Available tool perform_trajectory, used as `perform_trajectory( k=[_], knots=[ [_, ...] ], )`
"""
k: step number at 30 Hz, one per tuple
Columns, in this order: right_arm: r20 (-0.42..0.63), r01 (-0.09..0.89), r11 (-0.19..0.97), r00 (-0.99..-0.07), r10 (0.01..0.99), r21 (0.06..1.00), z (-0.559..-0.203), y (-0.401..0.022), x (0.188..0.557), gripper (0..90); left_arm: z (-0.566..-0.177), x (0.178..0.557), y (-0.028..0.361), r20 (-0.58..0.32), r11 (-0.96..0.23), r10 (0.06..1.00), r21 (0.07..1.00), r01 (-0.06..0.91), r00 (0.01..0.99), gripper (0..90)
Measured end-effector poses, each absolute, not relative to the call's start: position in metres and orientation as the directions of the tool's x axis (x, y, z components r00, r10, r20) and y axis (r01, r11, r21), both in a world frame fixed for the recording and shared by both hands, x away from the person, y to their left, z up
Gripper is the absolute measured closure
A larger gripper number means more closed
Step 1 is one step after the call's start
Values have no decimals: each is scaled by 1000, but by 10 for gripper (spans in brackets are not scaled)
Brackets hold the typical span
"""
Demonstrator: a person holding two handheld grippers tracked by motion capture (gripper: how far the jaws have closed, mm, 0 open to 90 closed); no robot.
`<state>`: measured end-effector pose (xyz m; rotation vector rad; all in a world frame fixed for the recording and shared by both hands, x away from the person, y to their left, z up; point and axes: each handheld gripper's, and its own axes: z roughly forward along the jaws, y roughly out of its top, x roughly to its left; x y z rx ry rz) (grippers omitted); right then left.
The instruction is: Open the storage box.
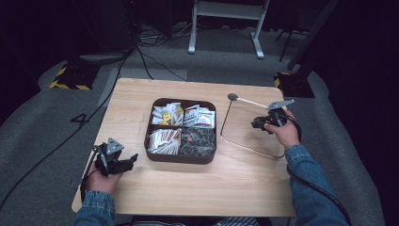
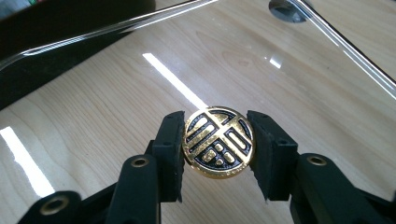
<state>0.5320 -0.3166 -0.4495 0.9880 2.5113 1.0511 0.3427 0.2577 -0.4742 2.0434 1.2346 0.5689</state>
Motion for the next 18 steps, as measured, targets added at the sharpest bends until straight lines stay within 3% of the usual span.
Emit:
perform_trajectory(
  k=[18],
  knots=[
    [50,518,509,-733,679,688,-483,-316,528,585,-475,343,256,21,-330,882,739,587,470,305]
  ],
)
